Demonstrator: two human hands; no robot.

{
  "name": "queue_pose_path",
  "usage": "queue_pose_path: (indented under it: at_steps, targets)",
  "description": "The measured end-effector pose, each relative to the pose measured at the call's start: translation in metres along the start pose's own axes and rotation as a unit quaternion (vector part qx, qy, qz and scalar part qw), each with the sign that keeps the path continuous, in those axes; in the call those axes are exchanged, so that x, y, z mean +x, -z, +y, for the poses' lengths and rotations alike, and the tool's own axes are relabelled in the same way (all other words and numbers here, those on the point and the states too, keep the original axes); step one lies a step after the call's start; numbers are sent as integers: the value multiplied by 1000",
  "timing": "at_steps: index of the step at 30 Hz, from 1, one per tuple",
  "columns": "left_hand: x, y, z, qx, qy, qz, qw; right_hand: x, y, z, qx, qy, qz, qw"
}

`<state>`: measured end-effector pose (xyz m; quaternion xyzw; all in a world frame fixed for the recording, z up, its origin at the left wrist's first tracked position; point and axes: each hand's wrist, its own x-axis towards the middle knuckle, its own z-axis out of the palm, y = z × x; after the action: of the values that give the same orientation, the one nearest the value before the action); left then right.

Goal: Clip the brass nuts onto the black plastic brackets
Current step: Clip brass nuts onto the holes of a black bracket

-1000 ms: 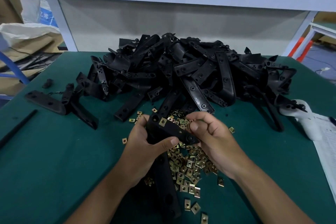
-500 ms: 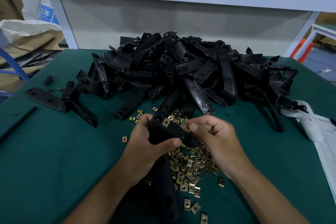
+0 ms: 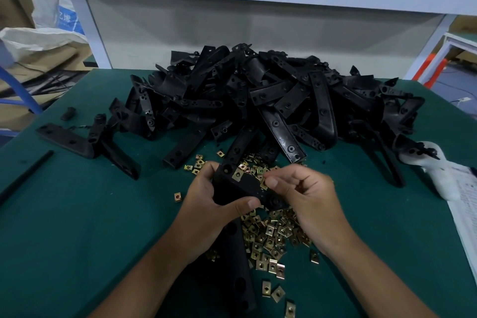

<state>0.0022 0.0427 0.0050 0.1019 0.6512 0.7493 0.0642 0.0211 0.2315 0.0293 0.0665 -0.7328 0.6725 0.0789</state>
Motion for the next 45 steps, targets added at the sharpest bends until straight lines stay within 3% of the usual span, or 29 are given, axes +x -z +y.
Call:
queue_pose_path:
  at_steps: [19, 31, 35, 39, 45]
  targets:
    - [-1, -3, 0, 12, -21, 41, 999, -3, -3, 2, 31, 5, -19, 999]
    - [-4, -4, 6, 32, -72, 39, 996, -5, -3, 1, 33, -7, -95, 995]
    - [-11, -8, 16, 32, -77, 26, 996, -5, 6, -14, -32, 17, -46, 998]
    - [-21, -23, 37, 79, -138, 16, 987, -22, 32, -46, -137, 54, -26, 989]
    - [-50, -106, 56, 171, -210, -145, 952, -129, 112, -86, -260, 83, 101, 957]
